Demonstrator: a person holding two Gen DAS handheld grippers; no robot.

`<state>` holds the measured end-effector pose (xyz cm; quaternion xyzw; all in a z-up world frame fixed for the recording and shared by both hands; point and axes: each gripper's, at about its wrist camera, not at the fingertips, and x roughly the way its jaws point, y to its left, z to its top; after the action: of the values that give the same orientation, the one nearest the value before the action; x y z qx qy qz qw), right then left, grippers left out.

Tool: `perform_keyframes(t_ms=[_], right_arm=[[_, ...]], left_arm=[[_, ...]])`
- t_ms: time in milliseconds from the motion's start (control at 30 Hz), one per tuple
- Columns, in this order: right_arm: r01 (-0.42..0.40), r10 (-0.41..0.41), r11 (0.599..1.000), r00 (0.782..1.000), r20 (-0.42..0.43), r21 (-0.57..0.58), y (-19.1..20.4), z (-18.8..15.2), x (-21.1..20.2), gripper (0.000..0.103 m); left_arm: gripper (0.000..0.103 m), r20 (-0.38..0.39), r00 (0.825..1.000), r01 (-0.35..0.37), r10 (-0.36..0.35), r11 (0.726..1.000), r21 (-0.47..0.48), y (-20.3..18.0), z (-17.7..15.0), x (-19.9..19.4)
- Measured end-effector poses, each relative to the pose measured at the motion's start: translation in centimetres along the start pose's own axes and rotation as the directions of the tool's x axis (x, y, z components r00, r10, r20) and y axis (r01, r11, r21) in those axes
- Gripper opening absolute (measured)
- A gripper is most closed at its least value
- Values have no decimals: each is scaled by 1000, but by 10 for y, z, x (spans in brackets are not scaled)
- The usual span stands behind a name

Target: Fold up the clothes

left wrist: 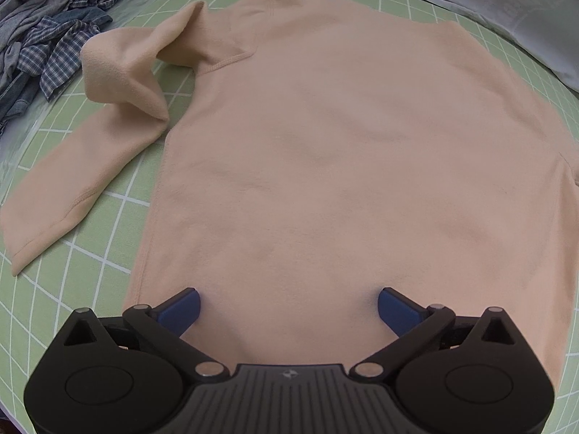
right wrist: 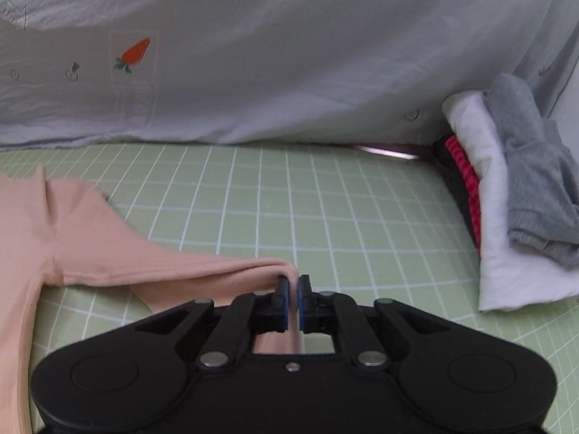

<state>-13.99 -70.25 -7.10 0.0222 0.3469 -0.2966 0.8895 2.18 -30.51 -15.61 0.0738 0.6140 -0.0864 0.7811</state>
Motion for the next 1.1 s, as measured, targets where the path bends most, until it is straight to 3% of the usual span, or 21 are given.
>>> perform_keyframes(t_ms=[100,200,267,367,467,533,633,733,833,933,1000,1033,1067,1100], right_arm=[[57,-54,997,996,68,-44,16,3,-24,5],[27,-29,998,998,-51,-51,38,-25,-21,5],[-37,40,999,983,-178,17,45,-54,-14,5],[-58,84,992,967,-242,109,48,-79,-17,7],[-46,99,966,975,-200,256,30,-76,-28,23],[-29,89,930,985,-149,366,12,-71,-35,39],[34,16,890,994,-106,456,-14,-68,-34,55],[128,-63,856,988,-144,501,-38,-71,-22,59],[176,-68,844,972,-225,507,-54,-82,-3,64],[172,-58,875,965,-256,452,-57,-91,6,71],[173,-73,879,970,-233,444,-60,-88,1,71],[174,-82,881,972,-219,441,-62,-86,-3,62],[175,-91,882,974,-206,438,-64,-84,-6,41],[176,-100,883,976,-192,436,-66,-82,-10,32]], left_arm=[[103,8,1000,-1,1,1000,-2,-2,-3,-1],[103,8,1000,-1,1,1000,-2,-4,-5,-1],[103,8,1000,-1,1,1000,-1,-5,-7,-1],[103,4,1000,-2,2,1000,-1,-8,-8,-1],[103,-2,1000,-2,2,1000,0,-10,-9,-1],[103,-5,1000,-2,2,1000,-1,-12,-11,-1],[103,-4,1000,-2,2,1000,-2,-15,-14,-2],[103,-4,1000,-3,3,1000,-4,-19,-17,-3],[103,-4,1000,-4,4,1000,-6,-22,-20,-3],[103,-4,1000,-4,4,1000,-8,-26,-23,-4],[103,-5,1000,-4,4,1000,-8,-28,-25,-4],[103,-5,1000,-5,5,1000,-9,-30,-26,-5],[103,-6,1000,-5,5,1000,-10,-32,-27,-5],[103,-7,1000,-5,5,1000,-10,-33,-28,-5]])
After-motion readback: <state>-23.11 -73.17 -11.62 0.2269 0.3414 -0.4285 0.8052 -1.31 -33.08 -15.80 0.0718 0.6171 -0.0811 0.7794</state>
